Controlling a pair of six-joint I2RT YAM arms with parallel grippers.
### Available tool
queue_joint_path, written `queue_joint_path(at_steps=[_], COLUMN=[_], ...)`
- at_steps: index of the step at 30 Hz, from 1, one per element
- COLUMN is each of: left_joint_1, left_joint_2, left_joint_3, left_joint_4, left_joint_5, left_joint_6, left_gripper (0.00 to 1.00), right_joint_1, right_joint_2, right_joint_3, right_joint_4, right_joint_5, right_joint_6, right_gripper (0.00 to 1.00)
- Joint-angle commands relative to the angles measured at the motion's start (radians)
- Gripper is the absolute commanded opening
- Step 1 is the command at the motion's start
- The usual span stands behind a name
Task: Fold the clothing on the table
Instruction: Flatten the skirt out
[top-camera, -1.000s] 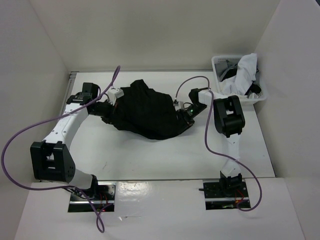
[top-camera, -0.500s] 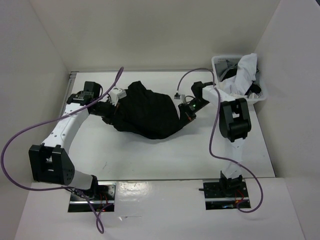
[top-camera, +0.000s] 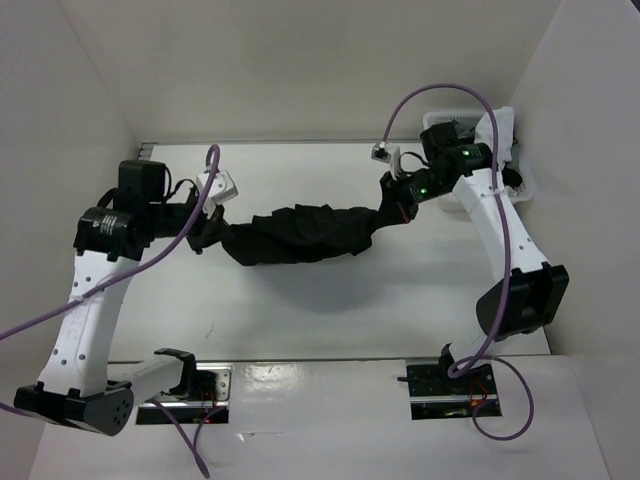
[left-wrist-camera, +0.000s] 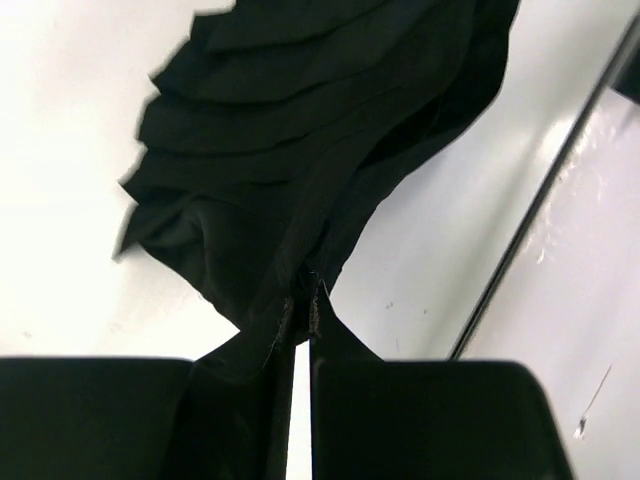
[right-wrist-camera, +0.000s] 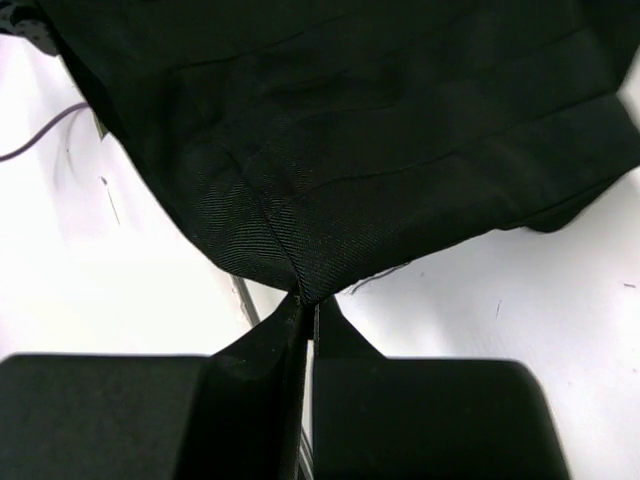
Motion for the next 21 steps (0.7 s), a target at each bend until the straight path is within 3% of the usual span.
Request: queue_joint_path(at_steps=[1, 6, 11, 17, 21], left_joint_1=[-0.001, 0.02, 0.032, 0.032, 0.032], left_joint_2=[-0.021, -0.033, -0.033, 0.08, 0.175], left_joint_3=[0.083, 0.189, 0.212, 0.126, 0.184], left_joint_4=[-0.138, -0.265, -0.265, -0.033, 0.133], left_joint_5=[0.11, 0.213, 0.269, 0.076, -0.056], left_joint_6=[0.136, 0.218, 0.231, 0.047, -0.034], left_gripper=[0.0, 0.0, 0.0, 0.0, 0.0], right_joint_1=[-0.003, -0.014, -0.014, -0.014, -0.014], right_joint_2=[-0.084, -0.147, -0.115, 0.165, 0.322], right_joint_3=[0.029, 0.04, 0.103, 0.305, 0.591], right_joint_4=[-0.052, -0.052, -0.052, -0.017, 0.058], right_joint_5=[0.008, 0.008, 0.008, 0.052, 0.144], right_joint_6=[-0.023, -0.023, -0.005, 0.078, 0.204], right_gripper=[0.0, 0.0, 0.0, 0.0, 0.0])
